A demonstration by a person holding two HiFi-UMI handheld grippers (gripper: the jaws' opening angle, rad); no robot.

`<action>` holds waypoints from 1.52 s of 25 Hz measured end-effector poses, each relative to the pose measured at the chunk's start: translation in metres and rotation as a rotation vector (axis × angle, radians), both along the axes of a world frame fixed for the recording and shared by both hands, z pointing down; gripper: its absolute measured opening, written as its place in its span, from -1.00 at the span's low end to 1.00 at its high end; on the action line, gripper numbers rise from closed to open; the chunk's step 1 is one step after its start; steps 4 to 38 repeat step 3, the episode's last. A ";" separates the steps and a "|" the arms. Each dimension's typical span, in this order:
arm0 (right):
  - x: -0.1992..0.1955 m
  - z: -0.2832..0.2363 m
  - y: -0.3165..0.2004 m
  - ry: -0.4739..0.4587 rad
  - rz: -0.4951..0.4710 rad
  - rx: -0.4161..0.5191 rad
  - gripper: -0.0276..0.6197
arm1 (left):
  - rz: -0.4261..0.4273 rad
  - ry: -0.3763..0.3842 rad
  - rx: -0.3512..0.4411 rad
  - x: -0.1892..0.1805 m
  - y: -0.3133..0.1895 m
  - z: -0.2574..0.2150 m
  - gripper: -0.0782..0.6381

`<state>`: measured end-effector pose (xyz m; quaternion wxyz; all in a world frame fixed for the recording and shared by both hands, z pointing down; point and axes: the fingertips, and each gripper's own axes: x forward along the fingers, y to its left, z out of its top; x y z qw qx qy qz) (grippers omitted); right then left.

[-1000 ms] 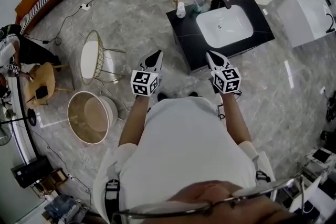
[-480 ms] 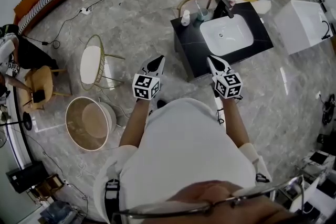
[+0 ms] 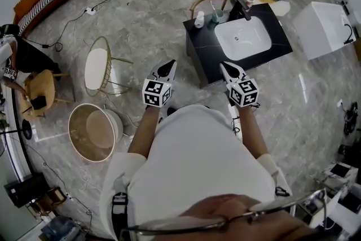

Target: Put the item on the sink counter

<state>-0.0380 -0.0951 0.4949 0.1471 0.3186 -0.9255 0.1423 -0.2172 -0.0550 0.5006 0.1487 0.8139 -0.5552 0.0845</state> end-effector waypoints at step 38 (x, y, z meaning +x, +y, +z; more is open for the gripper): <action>-0.001 -0.002 -0.003 -0.004 -0.001 0.007 -0.90 | -0.004 -0.004 0.005 -0.002 -0.001 0.000 -0.77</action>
